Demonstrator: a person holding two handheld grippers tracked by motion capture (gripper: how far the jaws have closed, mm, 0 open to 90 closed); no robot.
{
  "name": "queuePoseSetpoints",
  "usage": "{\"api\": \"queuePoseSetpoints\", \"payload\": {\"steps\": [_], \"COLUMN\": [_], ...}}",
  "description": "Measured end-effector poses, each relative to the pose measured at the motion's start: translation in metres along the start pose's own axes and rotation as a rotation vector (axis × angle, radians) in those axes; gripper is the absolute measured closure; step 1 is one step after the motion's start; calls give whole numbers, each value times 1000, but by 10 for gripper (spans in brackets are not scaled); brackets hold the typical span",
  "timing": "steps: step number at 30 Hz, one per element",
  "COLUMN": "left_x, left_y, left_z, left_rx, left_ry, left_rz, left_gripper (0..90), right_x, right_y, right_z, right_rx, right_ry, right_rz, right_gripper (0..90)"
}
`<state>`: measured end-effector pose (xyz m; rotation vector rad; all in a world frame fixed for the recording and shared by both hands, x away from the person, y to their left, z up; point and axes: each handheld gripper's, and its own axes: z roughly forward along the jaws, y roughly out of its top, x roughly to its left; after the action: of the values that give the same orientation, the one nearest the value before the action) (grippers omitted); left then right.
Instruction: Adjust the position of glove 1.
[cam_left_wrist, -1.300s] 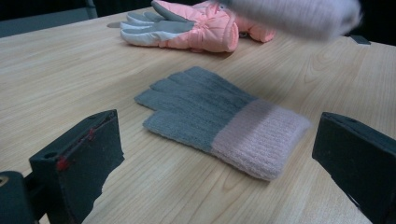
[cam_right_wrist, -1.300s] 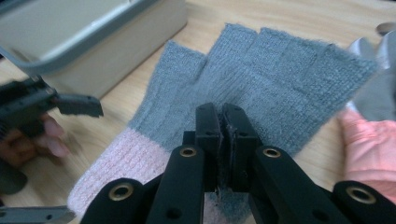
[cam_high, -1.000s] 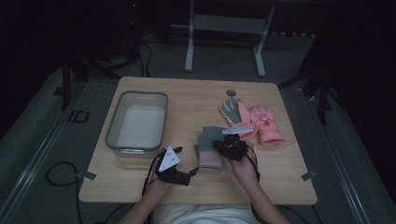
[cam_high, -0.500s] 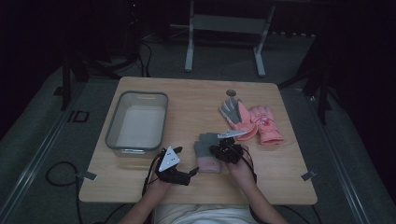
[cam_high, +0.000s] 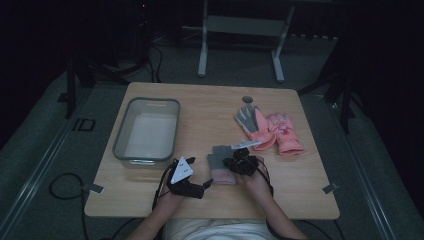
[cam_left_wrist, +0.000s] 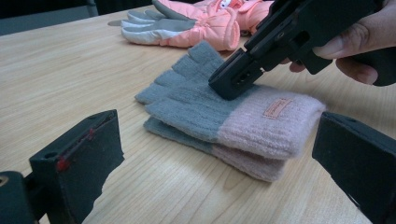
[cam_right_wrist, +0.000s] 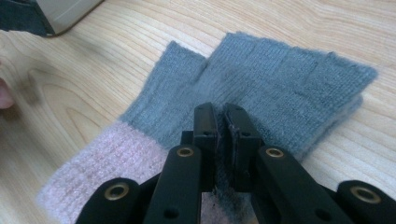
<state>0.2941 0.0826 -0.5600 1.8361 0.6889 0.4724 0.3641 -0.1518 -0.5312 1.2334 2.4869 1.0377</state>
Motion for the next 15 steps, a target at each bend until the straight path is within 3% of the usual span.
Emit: {"api": "queuePoseSetpoints", "payload": {"steps": [13, 15], "left_x": [2, 2], "left_y": [0, 0], "left_z": [-1, -1], "left_rx": [-5, 6], "left_ry": [7, 9], "left_rz": [-18, 2], "left_gripper": [12, 12], "right_x": [-4, -4], "right_y": [-3, 0], "right_z": [2, -6], "right_rx": [-13, -34], "right_ry": [6, 13], "right_rz": [19, 16], "right_gripper": [807, 765]}}
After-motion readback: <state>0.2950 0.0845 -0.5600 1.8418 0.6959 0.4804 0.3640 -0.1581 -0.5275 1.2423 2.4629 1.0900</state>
